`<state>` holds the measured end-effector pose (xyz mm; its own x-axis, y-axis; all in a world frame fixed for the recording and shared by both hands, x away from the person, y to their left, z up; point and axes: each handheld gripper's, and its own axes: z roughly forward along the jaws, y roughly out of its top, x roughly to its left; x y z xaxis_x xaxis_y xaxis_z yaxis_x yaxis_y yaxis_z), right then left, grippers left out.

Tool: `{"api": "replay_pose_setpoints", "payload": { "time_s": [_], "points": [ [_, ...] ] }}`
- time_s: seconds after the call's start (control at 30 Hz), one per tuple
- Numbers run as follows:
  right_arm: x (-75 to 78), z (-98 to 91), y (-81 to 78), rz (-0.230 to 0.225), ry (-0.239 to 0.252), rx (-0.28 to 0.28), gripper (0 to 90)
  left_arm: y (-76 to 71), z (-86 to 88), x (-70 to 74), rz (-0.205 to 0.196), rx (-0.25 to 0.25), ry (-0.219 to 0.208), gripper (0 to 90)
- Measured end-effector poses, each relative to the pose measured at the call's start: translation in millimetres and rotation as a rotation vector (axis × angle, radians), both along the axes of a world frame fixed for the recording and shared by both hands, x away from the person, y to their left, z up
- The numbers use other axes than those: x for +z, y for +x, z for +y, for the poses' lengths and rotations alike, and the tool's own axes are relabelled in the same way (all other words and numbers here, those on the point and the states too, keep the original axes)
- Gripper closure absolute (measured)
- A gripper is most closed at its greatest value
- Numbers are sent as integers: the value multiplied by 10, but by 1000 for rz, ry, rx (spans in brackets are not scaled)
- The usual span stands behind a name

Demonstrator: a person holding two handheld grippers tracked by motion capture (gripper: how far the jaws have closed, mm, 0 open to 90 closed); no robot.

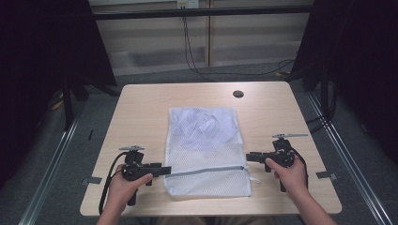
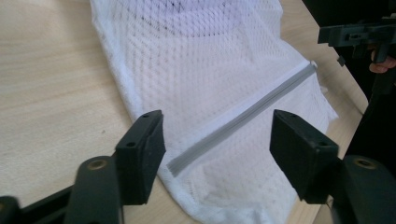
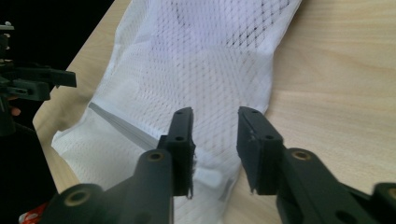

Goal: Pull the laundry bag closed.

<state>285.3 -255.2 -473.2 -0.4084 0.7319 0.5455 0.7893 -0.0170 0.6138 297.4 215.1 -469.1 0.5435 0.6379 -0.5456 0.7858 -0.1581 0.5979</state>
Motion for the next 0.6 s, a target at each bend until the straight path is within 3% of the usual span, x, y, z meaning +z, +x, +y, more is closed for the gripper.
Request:
{"api": "replay_pose_setpoints", "payload": {
  "time_s": [0.17, 0.33, 0.43, 0.6],
  "points": [
    [11, -24, -13, -48, -29, -13, 497, 17, 20, 9, -79, 14, 41, 216],
    [-2, -63, -28, -114, -117, -5, 307, 34, 48, 6, -165, 34, 115, 118],
    [-34, -82, -27, -127, -181, 3, 234, 47, 69, 3, -173, 51, 128, 106],
    [-36, -93, -30, -148, -199, 6, 186, 84, 98, -14, -182, 66, 173, 88]
  ]
}}
